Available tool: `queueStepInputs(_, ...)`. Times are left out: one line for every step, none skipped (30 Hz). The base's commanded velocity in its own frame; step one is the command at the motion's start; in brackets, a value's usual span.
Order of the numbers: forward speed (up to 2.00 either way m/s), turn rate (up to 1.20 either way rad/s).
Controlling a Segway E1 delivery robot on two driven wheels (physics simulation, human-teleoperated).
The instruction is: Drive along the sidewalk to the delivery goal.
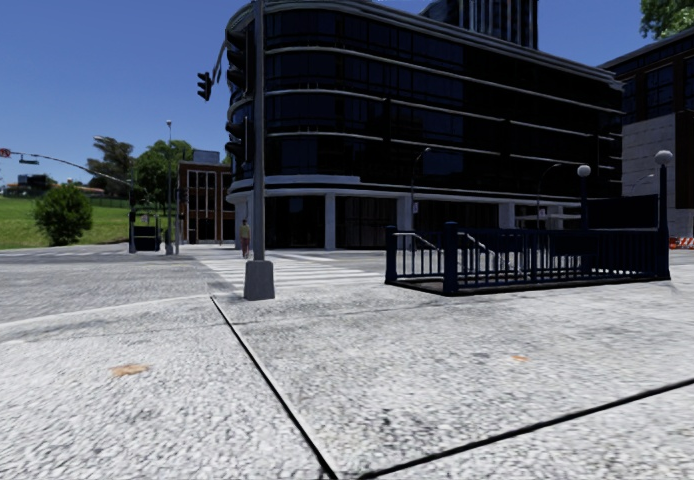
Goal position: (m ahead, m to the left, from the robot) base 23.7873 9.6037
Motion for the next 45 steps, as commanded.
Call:
queueStepInputs(2.00,-0.31)
queueStepInputs(2.00,-0.31)
queueStepInputs(2.00,-0.21)
queueStepInputs(2.00,0.00)
queueStepInputs(2.00,0.00)
queueStepInputs(2.00,0.00)
queueStepInputs(2.00,0.00)
queueStepInputs(2.00,0.00)
queueStepInputs(2.00,0.00)
queueStepInputs(2.00,0.00)
queueStepInputs(2.00,0.00)
queueStepInputs(2.00,0.00)
queueStepInputs(2.00,0.00)
queueStepInputs(2.00,0.00)
queueStepInputs(2.00,0.00)
queueStepInputs(2.00,0.00)
queueStepInputs(2.00,0.00)
queueStepInputs(2.00,0.00)
queueStepInputs(2.00,0.00)
queueStepInputs(1.95,0.00)
queueStepInputs(1.95,0.00)
queueStepInputs(1.86,0.00)
queueStepInputs(1.82,0.00)
queueStepInputs(1.81,0.00)
queueStepInputs(1.80,0.00)
queueStepInputs(1.80,0.00)
queueStepInputs(1.80,0.00)
queueStepInputs(1.87,0.00)
queueStepInputs(1.91,-0.14)
queueStepInputs(1.91,-0.14)
queueStepInputs(1.97,-0.21)
queueStepInputs(1.99,-0.23)
queueStepInputs(1.99,-0.23)
queueStepInputs(1.99,-0.20)
queueStepInputs(2.00,-0.04)
queueStepInputs(2.00,0.00)
queueStepInputs(2.00,0.00)
queueStepInputs(2.00,0.00)
queueStepInputs(2.00,0.00)
queueStepInputs(2.00,0.00)
queueStepInputs(2.00,0.00)
queueStepInputs(2.00,0.00)
queueStepInputs(2.00,0.00)
queueStepInputs(2.00,0.00)
queueStepInputs(2.00,0.00)
